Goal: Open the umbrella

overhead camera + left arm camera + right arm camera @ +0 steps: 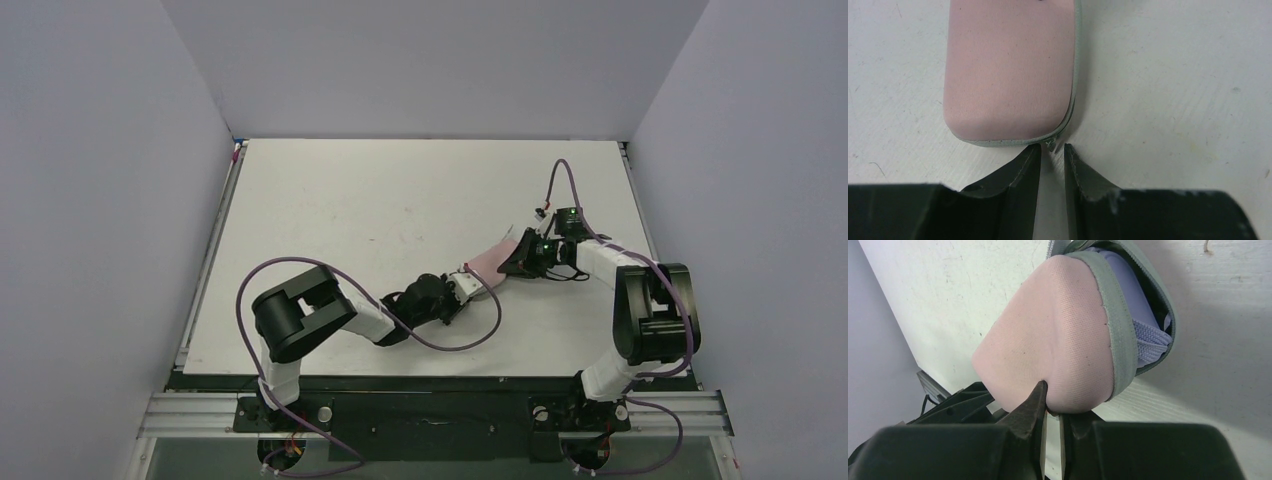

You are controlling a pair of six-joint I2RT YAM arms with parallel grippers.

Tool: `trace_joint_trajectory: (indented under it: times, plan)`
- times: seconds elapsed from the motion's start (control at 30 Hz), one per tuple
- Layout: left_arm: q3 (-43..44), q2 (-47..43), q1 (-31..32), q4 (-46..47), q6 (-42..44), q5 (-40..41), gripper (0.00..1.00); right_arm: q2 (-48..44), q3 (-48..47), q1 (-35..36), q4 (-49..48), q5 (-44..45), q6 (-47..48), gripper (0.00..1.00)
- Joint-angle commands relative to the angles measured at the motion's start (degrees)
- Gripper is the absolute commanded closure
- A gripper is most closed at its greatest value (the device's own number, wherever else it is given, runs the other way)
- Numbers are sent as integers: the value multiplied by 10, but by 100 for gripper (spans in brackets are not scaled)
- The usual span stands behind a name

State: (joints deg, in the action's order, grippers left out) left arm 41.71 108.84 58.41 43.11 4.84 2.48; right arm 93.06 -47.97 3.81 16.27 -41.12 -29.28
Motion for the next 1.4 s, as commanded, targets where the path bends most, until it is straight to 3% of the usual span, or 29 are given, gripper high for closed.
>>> trace_joint_trajectory:
  times: [0.0, 0.2, 0.37, 0.63, 0.93, 1.37]
  plan:
    - [29, 23, -2, -17, -20, 21, 78, -6, 23, 15, 8, 76, 9, 100]
    - [38, 20, -4, -28, -53, 36, 81, -8, 23, 15, 18, 85, 17, 100]
    - [40, 12, -9, -31, -93, 43, 100, -10, 25, 16, 24, 92, 21, 100]
    - [7, -18, -28, -31, -93, 43, 100, -6, 3, 2, 73, 126, 72, 100]
    - [-13, -27, -58, -27, -54, 31, 100, 31, -58, -6, 176, 89, 226, 100]
    - [-55, -42, -63, 35, 87, -33, 100, 138, -207, 35, 391, 31, 486, 100]
